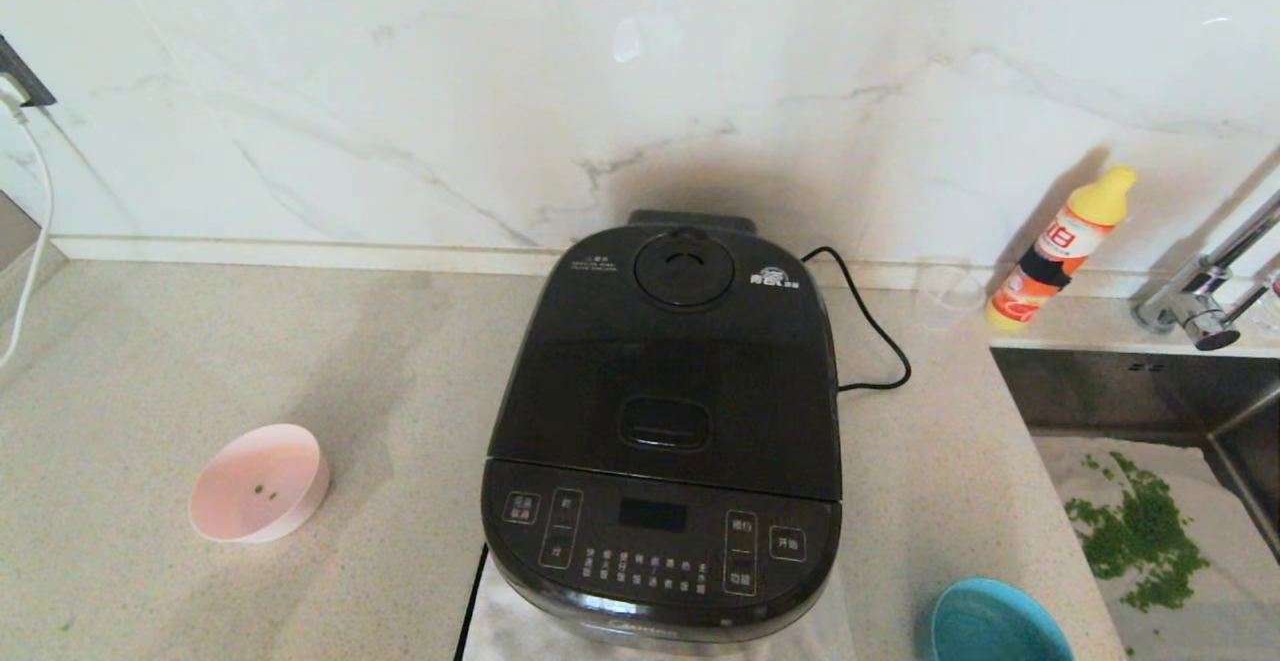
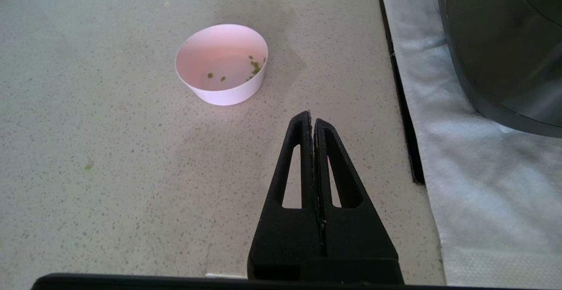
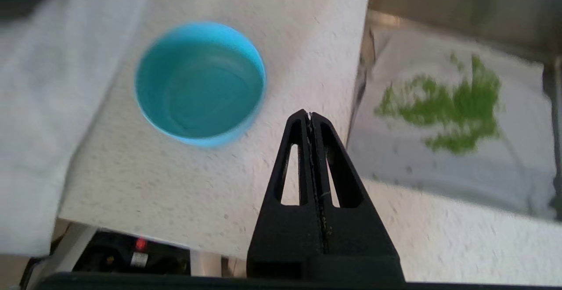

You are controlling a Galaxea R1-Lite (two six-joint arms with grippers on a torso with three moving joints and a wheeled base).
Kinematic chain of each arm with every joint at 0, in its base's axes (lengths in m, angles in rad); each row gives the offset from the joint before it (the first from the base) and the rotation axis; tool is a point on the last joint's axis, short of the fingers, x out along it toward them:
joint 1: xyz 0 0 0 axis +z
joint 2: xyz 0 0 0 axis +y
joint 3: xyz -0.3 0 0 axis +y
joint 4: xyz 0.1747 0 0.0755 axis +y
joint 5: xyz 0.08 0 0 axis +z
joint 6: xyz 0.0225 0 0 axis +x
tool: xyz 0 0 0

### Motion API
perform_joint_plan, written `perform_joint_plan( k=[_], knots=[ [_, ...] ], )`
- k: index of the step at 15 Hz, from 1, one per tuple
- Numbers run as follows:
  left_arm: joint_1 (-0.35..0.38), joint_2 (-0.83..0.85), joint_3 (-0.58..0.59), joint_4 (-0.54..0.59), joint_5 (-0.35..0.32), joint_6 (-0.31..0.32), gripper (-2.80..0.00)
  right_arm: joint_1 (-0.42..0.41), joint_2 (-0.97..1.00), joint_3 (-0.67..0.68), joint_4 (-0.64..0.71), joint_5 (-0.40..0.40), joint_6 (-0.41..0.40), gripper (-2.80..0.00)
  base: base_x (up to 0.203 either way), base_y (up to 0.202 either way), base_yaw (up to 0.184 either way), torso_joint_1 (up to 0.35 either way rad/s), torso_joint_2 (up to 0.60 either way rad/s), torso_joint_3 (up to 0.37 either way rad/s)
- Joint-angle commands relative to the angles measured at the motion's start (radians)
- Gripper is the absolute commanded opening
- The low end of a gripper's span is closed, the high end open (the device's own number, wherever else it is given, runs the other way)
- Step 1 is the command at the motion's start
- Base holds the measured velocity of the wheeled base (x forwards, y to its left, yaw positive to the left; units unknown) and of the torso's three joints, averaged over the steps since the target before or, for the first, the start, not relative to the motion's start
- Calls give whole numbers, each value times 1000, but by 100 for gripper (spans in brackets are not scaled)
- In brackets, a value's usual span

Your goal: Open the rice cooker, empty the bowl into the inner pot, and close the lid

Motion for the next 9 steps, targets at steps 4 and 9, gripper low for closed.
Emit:
perform_joint_plan(
  k=[4,9],
  knots=[
    [0,1,9,0,0,0,-280,4,-203,1,5,-12,4,-280,0,0,0,0,0,0],
    [0,1,9,0,0,0,-280,4,-201,0,3,-4,29,-280,0,0,0,0,0,0]
  ],
)
